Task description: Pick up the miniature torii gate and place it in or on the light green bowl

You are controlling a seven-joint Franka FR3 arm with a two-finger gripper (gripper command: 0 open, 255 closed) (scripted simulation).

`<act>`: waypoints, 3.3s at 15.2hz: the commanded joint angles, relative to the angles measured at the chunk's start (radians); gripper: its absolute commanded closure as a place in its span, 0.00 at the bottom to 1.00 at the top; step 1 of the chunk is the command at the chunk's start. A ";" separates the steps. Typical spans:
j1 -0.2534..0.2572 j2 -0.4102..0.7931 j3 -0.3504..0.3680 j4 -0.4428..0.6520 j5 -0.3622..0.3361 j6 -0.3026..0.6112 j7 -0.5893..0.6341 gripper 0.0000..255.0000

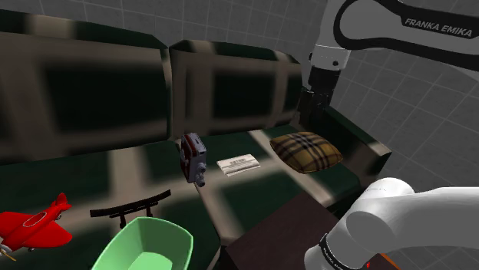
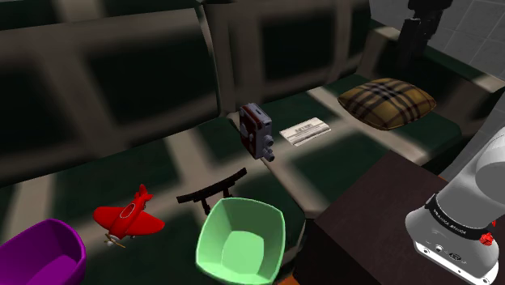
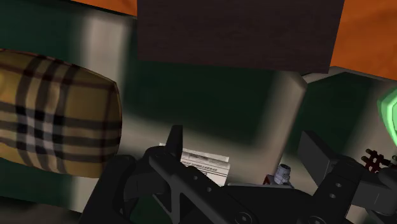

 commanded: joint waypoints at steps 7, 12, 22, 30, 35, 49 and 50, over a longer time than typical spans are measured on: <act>0.028 0.107 0.082 -0.051 0.086 0.131 0.114 0.00; 0.052 0.229 0.149 -0.060 0.148 0.245 0.201 0.00; 0.093 0.544 0.268 0.017 0.220 0.461 0.365 0.00; 0.133 0.840 0.331 0.167 0.211 0.593 0.498 0.00; 0.174 1.034 0.346 0.301 0.183 0.645 0.578 0.00; 0.320 1.531 0.326 0.784 0.123 0.651 0.725 0.00; 0.323 1.537 0.325 0.779 0.122 0.662 0.726 0.00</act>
